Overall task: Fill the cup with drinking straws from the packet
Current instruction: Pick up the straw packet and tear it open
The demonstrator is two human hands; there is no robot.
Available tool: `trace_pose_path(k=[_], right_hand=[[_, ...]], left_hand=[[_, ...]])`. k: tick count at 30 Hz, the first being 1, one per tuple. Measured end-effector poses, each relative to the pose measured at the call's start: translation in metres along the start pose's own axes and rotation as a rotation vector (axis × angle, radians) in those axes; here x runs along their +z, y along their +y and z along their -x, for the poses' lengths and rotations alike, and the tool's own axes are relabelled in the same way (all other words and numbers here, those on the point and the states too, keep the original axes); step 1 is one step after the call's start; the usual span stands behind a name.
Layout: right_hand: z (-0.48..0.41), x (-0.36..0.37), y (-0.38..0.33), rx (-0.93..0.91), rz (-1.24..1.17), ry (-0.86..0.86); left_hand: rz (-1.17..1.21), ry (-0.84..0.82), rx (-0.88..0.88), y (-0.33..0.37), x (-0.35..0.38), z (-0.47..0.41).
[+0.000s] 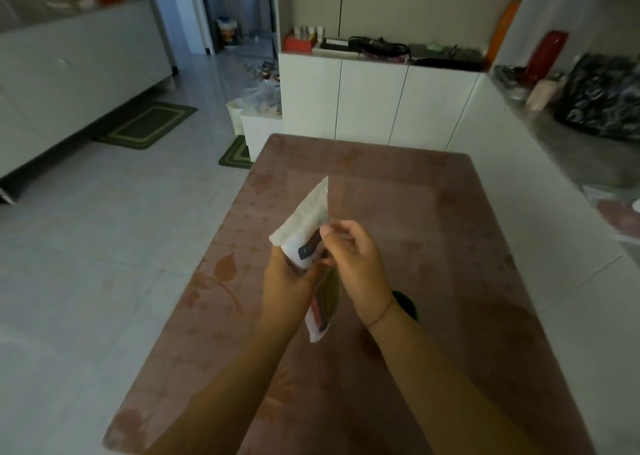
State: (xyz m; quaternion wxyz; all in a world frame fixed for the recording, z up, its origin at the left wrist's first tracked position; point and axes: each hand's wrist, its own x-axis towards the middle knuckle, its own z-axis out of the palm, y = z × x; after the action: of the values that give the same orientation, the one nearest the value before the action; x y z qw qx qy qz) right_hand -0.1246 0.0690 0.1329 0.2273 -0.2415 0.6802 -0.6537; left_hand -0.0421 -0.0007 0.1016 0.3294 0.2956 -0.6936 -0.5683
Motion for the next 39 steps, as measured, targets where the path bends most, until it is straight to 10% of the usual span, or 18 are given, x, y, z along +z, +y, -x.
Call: trace_pose_path(k=[12, 39], right_hand=[[0.005, -0.019, -0.005, 0.145, -0.031, -0.095], [0.01, -0.042, -0.002, 0.193, -0.073, -0.221]], left_hand=[[0.195, -0.31, -0.024, 0.038, -0.005, 0.034], [0.169, -0.225, -0.158, 0.046, -0.007, 0.019]])
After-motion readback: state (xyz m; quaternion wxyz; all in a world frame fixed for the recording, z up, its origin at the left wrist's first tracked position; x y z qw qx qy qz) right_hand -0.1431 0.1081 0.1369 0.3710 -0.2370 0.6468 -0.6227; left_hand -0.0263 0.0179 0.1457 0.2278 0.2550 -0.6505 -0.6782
